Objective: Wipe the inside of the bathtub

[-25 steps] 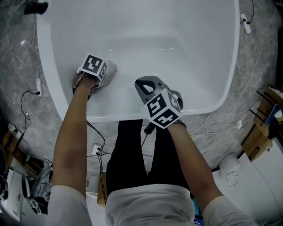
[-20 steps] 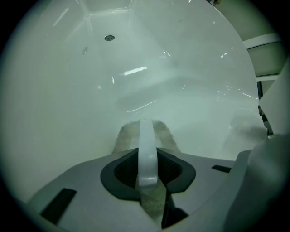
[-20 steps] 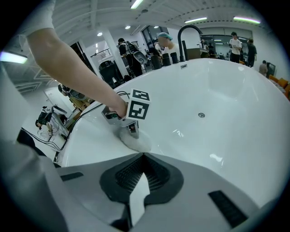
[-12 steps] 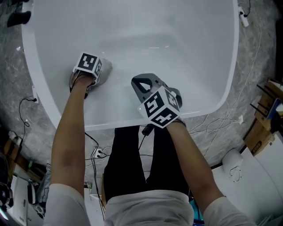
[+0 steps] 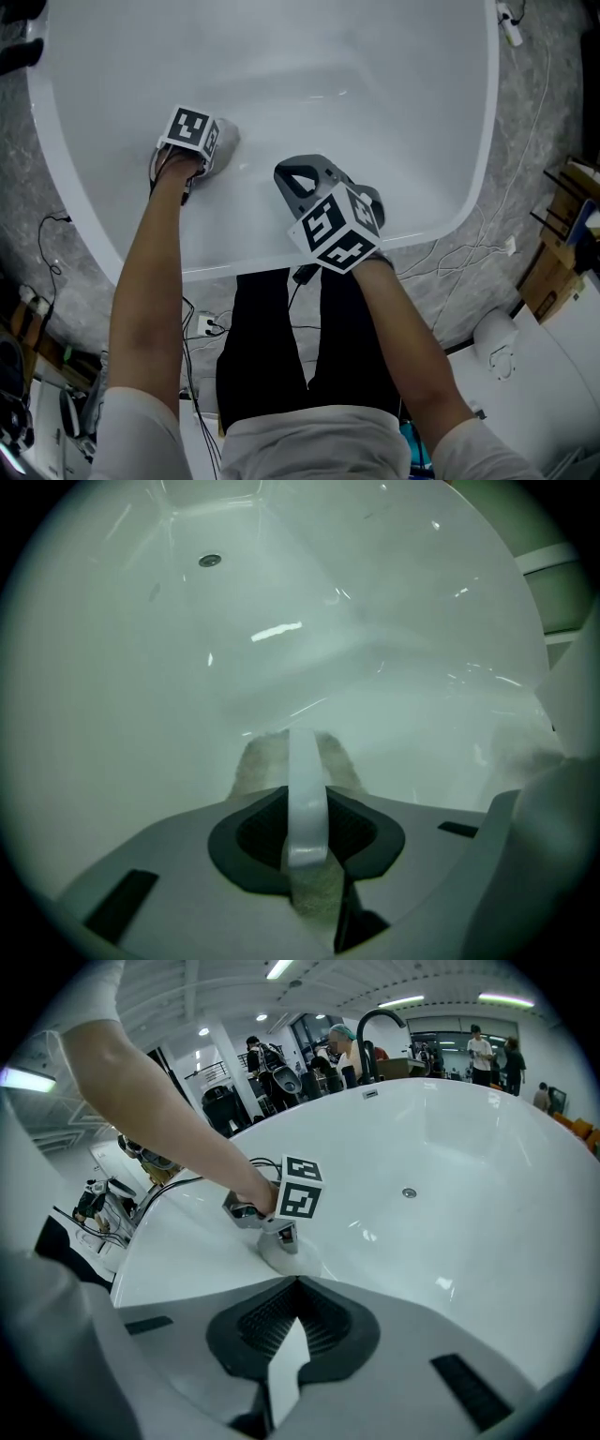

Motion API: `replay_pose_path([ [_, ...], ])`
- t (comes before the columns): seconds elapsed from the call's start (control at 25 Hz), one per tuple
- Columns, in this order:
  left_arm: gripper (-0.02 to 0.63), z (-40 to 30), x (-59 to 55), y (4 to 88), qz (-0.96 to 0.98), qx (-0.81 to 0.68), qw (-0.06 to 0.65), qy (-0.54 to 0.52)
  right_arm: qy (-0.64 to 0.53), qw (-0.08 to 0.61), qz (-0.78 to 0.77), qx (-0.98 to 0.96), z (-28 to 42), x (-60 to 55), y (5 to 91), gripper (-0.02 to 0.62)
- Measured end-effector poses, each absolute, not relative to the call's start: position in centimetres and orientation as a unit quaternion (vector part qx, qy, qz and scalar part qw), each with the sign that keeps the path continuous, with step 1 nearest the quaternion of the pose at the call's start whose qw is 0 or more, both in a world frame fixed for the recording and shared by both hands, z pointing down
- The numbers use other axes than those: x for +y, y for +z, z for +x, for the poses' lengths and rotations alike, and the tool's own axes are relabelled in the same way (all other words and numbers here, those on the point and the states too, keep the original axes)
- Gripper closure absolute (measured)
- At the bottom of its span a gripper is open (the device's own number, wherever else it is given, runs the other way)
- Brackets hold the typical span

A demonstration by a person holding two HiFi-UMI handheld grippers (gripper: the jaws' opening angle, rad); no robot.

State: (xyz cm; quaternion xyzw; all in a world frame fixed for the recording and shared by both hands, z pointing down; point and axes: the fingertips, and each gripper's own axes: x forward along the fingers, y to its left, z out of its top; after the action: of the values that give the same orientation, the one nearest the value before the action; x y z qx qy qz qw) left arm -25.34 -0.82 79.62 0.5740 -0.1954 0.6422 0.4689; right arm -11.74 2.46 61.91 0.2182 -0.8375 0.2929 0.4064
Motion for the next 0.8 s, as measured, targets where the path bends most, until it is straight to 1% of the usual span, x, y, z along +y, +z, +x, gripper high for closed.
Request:
replay_pose_path([
  [0.44, 0.508, -18.5, -0.5, 79.2, 0.602, -0.174, 0.469, 0.623, 0.285, 0.418, 0.237, -0.829, -7.6, 2.5, 61.6, 0.586],
  [0.8, 0.508, -9.8, 0.1, 79.1, 0.630, -0.149, 0.473, 0.597, 0.286, 0.426, 0.262, -0.817, -1.8, 2.4, 61.4, 0.586],
])
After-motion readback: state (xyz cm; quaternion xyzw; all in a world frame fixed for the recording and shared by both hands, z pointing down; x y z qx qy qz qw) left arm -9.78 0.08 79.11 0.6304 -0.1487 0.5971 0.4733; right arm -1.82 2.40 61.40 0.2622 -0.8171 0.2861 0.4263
